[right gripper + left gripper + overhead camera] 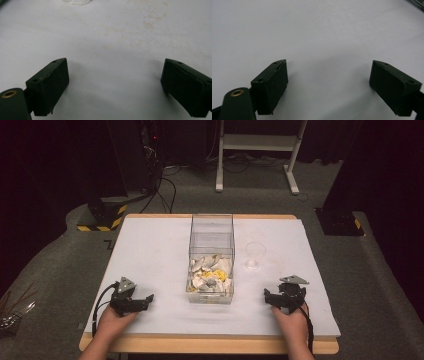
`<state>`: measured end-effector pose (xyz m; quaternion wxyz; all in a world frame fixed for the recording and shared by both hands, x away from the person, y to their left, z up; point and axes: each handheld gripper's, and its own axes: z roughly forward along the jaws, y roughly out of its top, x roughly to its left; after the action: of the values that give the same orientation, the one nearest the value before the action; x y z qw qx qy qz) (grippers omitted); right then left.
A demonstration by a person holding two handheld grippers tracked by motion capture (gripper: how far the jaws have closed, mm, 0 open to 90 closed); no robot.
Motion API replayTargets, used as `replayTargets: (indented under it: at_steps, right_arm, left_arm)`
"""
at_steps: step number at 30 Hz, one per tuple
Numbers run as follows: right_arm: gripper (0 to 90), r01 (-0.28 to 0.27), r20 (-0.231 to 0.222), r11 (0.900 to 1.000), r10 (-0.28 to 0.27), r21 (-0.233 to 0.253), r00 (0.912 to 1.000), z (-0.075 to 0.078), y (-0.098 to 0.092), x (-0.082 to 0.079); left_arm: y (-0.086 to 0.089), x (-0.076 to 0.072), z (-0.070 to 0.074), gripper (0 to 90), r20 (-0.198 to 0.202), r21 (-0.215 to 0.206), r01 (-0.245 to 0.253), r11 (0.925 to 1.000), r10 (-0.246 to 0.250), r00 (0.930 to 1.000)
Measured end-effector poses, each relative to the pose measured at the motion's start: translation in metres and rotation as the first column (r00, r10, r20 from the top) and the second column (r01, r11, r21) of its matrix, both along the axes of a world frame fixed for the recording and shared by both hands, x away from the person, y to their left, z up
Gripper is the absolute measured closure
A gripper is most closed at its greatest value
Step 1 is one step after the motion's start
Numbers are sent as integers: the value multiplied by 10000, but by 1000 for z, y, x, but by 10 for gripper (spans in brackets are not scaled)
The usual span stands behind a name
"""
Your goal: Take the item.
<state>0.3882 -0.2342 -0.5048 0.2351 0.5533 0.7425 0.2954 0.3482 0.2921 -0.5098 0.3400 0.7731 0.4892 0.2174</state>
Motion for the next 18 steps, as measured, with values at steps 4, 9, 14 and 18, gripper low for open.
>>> replayTargets:
  at_steps: [4,9,14,18]
  right_arm:
    - [76,1,0,10000,-1,9,10000,0,0,0]
    - [75,-40,-25,10000,40,36,10000,0,0,0]
    - [76,-31,-18,10000,31,45,10000,0,-1,0]
    - [76,-53,-10,10000,53,31,10000,0,-1,0]
  left_arm:
    - [0,0,0,154,-5,-14,-7,10000,7,10000]
    - [1,1,0,151,-45,-76,31,10000,-32,10000]
    - [-1,0,0,147,-4,5,-83,10000,83,10000]
    - [-1,0,0,148,-18,-21,-74,10000,74,10000]
